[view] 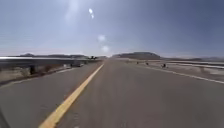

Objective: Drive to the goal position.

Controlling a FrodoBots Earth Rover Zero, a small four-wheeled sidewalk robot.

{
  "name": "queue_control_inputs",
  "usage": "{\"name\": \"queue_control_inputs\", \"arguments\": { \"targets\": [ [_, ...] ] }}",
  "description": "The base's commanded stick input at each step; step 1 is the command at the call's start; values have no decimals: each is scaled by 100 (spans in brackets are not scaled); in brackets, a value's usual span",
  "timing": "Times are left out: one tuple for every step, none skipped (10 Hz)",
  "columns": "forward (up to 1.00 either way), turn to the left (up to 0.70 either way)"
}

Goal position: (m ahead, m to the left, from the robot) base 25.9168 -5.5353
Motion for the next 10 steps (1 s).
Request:
{"name": "queue_control_inputs", "arguments": {
  "targets": [
    [85, 0],
    [85, 0],
    [85, 0],
    [85, 0],
    [85, 0],
    [85, 0],
    [85, 0],
    [85, 0],
    [85, 0],
    [85, 0]
  ]
}}
